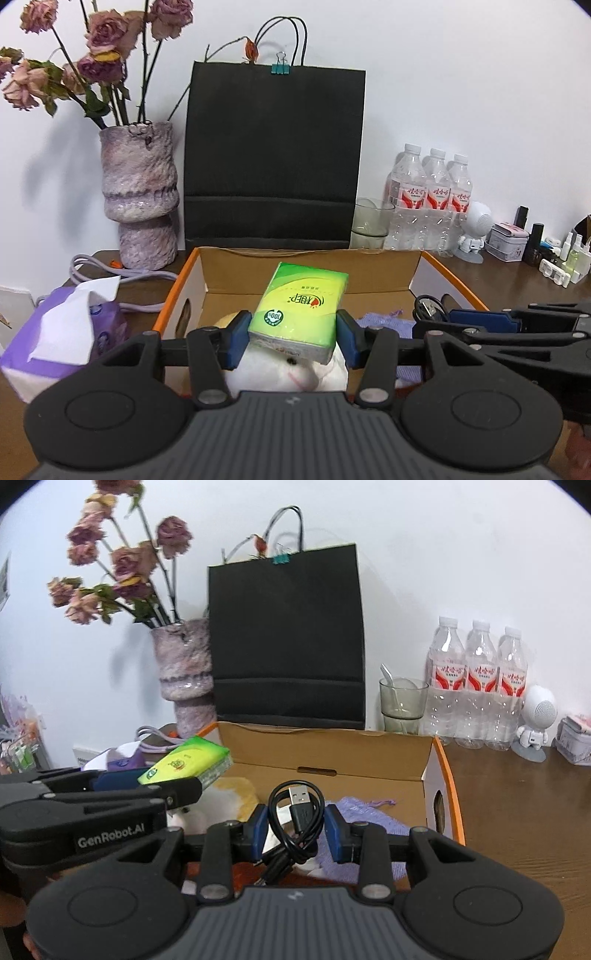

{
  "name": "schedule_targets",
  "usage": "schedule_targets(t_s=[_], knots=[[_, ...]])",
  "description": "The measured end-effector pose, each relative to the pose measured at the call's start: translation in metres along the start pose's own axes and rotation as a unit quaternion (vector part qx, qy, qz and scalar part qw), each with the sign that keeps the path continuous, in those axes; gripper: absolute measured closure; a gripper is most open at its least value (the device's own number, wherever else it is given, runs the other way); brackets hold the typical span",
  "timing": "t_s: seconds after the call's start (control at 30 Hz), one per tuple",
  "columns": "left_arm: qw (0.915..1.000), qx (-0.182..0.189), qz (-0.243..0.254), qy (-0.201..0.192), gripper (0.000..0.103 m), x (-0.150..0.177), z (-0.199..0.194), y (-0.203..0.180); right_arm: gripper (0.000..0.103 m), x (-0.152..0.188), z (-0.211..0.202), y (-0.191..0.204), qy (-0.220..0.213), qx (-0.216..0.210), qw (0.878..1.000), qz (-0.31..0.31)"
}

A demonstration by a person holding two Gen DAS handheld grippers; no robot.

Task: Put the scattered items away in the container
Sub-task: 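Carry the cable and tissue pack into the box and open both grippers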

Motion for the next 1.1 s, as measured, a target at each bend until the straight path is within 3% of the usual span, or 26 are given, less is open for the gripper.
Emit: schedule_targets(t_s=[0.2, 0.23, 0.27, 0.3, 0.33, 0.37, 0.4, 0.47, 1.1], knots=[[1.0, 0.0, 0.001, 0.009, 0.052, 0.002, 0.02, 0.003, 0.071, -0.003, 0.021, -0.005, 0.003, 0.006, 1.0, 0.012], [0.9999, -0.001, 0.0, 0.011, 0.049, 0.002, 0.022, 0.004, 0.071, -0.004, 0.024, -0.006, 0.005, 0.008, 1.0, 0.012], [0.9999, -0.003, -0.003, 0.012, 0.036, 0.001, 0.023, 0.005, 0.07, -0.004, 0.026, -0.006, 0.009, 0.008, 1.0, 0.012], [0.9999, -0.011, -0.008, 0.009, 0.029, 0.001, 0.022, 0.008, 0.068, -0.004, 0.029, -0.006, 0.014, 0.008, 1.0, 0.011], [0.9996, -0.026, -0.011, 0.002, 0.017, 0.0, 0.02, 0.012, 0.062, -0.005, 0.03, -0.008, 0.016, 0.007, 1.0, 0.014], [0.9991, -0.039, -0.013, -0.006, 0.004, -0.001, 0.018, 0.016, 0.048, -0.006, 0.03, -0.01, 0.014, 0.012, 1.0, 0.02], [0.9986, -0.049, -0.017, -0.011, 0.0, -0.002, 0.015, 0.021, 0.027, -0.007, 0.029, -0.015, 0.011, 0.021, 0.999, 0.026], [0.9981, -0.051, -0.033, -0.011, 0.0, -0.004, 0.013, 0.03, 0.004, -0.01, 0.027, -0.022, 0.003, 0.029, 0.999, 0.033], [0.9992, -0.034, -0.022, -0.003, 0.0, 0.003, -0.004, 0.023, 0.002, -0.01, 0.008, -0.031, -0.002, 0.026, 0.999, 0.034]])
Point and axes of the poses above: each gripper's, at about its wrist camera, not at the fingertips, and z roughly the way its jaws point, y to its left, x to its underside, the point moved 6 cm from there along z, roughly the way its jaws point, and after that the axes turned 8 degrees about x, right-handed, at the moved point
